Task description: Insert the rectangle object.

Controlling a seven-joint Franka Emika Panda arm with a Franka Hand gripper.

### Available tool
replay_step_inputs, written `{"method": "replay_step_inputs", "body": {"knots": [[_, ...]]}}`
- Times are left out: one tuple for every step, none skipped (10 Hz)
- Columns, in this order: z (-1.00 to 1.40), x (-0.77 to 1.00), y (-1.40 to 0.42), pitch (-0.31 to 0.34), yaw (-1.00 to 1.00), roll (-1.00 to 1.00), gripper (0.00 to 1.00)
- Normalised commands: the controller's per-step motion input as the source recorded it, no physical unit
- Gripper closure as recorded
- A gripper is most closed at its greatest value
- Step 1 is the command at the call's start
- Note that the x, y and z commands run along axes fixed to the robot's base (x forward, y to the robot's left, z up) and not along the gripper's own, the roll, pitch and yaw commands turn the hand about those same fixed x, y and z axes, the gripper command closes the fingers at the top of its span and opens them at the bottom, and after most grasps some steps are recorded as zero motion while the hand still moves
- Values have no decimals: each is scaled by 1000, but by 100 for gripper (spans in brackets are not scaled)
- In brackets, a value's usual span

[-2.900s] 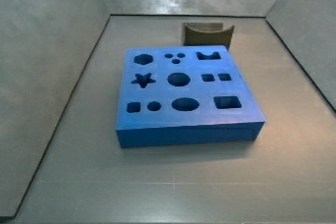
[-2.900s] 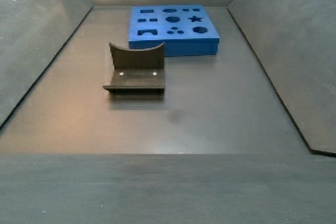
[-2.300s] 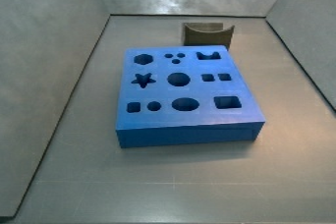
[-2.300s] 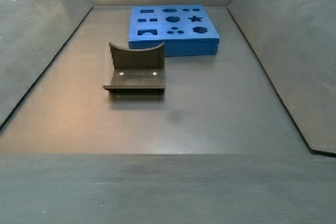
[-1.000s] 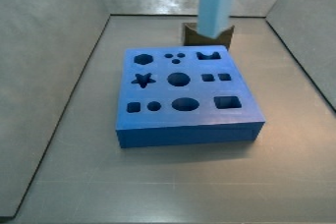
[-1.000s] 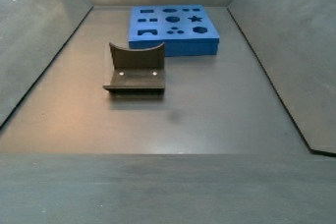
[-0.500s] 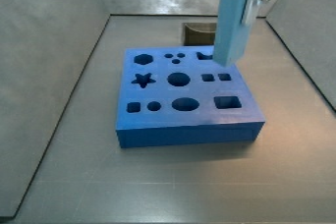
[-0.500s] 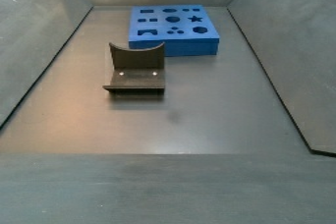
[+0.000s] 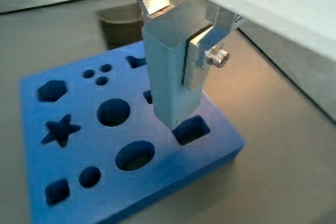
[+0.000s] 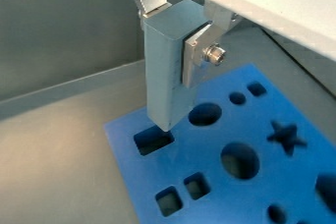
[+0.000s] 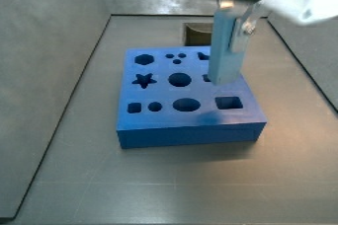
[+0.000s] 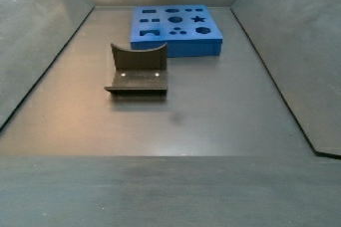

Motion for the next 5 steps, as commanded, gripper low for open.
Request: {"method": "replay_step_inputs", "body": {"knots": [[-357, 0, 34, 199, -866, -36, 100], [-351, 23, 31, 253, -751, -40, 100], [-357, 71, 31, 273, -689, -36, 100], [-437, 317, 26, 264, -494, 0, 100], [-269, 574, 0, 289, -194, 89, 100]]}}
